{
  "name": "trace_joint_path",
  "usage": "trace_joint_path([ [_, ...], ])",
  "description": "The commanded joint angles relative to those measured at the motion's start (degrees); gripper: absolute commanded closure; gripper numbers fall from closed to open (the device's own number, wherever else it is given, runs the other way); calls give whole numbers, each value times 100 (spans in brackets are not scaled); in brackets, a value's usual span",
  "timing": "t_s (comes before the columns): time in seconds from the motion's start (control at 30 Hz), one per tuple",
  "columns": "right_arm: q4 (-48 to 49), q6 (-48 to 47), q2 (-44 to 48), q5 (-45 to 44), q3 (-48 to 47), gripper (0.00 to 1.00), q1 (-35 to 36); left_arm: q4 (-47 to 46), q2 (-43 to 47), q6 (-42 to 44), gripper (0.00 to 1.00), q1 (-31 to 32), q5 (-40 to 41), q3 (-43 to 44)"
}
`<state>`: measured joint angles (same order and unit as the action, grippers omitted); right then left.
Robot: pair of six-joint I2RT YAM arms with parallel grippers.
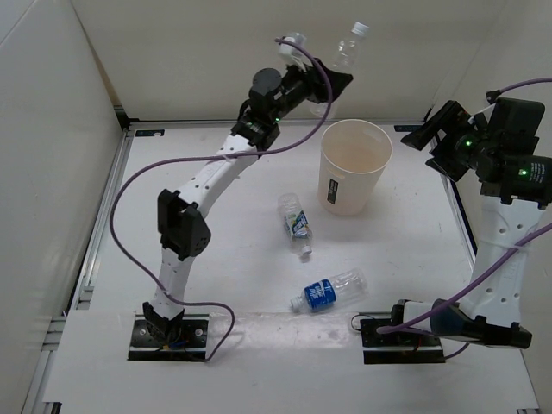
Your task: Put the plastic bottles in the bin
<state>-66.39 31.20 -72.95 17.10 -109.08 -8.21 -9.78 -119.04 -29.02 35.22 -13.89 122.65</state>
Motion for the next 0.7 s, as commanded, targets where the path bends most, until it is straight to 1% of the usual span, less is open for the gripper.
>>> trace_joint_path([
  [0.0, 153, -167, 237, -14, -175, 10, -102, -15, -467, -104, 54, 344, -272, 1119],
  [0.07, 126, -193, 298, -75, -175, 10, -111, 38, -584, -131, 54, 476, -307, 1191],
  [0.13, 118, -246, 325, -136, -184, 10, -102, -128, -541, -183, 53, 538, -325, 780],
  [0.2, 91, -299, 351, -154, -184, 10, -93, -391, -383, -218, 47, 591, -281, 298],
  [0.3, 65, -325, 369, -269, -175, 10, -76, -525, -243, -333, 45, 679, -246, -283],
  [0.4, 74, -334, 360, -260, -158, 10, -32, -639, -233, -455, 40, 749, -246, -513],
  [0.5, 82, -334, 325, -234, -166, 10, 21, -726, -312, -588, 32, 819, -254, -680],
  [0.57, 48, -360, 316, -225, -193, 10, 38, -753, -374, -632, 29, 828, -272, -699],
  [0.63, 30, -395, 342, -234, -210, 10, 56, -780, -374, -640, 17, 820, -360, -690],
  [0.67, 30, -404, 343, -216, -202, 10, 47, -832, -374, -632, 0, 776, -473, -681],
])
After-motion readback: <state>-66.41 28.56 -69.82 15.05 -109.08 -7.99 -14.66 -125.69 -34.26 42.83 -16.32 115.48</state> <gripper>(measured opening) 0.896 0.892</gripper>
